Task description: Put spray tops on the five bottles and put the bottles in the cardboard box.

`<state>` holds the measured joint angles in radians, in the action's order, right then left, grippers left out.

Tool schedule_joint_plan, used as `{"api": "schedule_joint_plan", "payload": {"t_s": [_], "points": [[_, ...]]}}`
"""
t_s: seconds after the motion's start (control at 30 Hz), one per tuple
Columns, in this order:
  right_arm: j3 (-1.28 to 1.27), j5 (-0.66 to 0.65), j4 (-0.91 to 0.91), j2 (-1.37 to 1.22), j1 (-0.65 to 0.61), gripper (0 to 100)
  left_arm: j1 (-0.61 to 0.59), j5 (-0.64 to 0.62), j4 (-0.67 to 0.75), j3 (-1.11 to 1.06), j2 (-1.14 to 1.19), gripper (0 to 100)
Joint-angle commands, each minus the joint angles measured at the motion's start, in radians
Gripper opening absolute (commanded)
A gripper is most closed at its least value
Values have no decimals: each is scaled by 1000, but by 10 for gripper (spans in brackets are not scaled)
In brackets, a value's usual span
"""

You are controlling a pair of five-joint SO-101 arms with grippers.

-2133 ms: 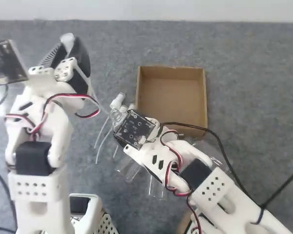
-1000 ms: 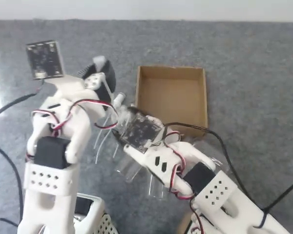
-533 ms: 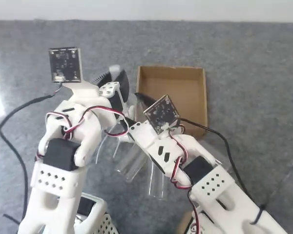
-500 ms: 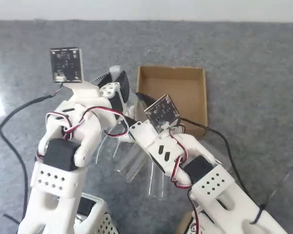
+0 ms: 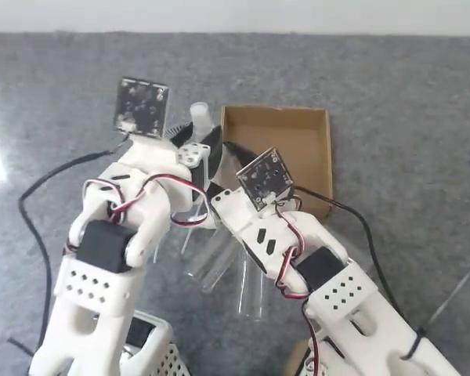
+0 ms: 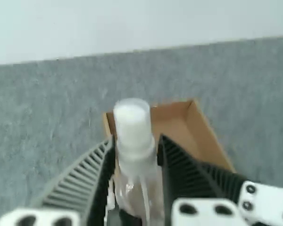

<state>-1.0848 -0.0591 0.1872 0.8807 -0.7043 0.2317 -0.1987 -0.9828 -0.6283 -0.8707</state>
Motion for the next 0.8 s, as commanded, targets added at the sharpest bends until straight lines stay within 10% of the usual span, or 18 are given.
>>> {"api": "schedule_joint_plan", "payload": {"t_s": [0.0,0.5,0.77], "points": [[12,-18,-30,10,12,6,8,8,-5,51,-12,144],[6,-20,-31,8,19,6,-89,12,-328,406,-26,238],[124,-15,-19,-4,70,6,-235,104,-267,7,-359,238]]}}
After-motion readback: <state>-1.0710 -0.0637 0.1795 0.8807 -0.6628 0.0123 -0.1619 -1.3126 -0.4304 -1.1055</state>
